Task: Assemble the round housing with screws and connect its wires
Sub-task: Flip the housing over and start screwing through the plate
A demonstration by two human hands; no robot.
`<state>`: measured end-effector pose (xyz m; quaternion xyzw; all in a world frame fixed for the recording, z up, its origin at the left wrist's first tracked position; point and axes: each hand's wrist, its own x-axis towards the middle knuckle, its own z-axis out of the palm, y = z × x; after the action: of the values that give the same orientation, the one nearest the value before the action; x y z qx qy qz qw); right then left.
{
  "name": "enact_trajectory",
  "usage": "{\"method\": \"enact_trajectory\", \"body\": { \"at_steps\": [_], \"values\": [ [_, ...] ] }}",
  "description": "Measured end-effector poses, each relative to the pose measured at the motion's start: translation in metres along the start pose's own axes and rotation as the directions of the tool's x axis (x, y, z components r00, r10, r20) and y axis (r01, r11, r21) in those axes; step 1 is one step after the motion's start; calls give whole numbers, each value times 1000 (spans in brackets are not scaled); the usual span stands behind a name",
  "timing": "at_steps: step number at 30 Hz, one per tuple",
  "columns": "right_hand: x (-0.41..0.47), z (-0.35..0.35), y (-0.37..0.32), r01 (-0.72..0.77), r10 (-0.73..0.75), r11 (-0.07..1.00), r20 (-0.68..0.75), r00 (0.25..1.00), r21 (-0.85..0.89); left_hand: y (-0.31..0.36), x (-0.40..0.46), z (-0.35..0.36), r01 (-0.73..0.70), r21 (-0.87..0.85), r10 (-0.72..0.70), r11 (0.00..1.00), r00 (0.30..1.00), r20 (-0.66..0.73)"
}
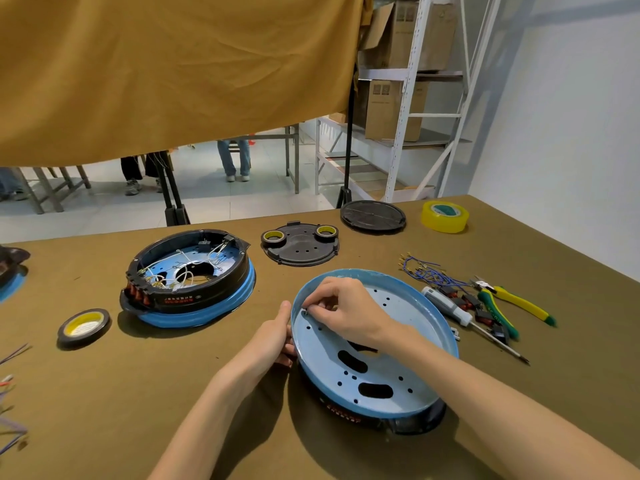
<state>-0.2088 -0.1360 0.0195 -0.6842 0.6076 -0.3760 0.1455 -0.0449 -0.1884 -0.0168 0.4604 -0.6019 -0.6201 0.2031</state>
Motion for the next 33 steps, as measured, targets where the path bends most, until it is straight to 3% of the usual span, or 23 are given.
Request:
{"method": "enact_trajectory", "body": {
  "at_steps": [17,23,33],
  "values": [
    [3,-2,-10,-44,54,993,84,995,-114,-14,15,-2,16,118,-6,993,997,-82],
    [7,-12,-4,-147,142,989,124,982,30,-16,16,-1,18,116,-7,993,996,-89],
    [11,-11,-7,-139,140,990,212,967,-19,-18,9,1,-7,166,26,986,993,-114]
  ]
}}
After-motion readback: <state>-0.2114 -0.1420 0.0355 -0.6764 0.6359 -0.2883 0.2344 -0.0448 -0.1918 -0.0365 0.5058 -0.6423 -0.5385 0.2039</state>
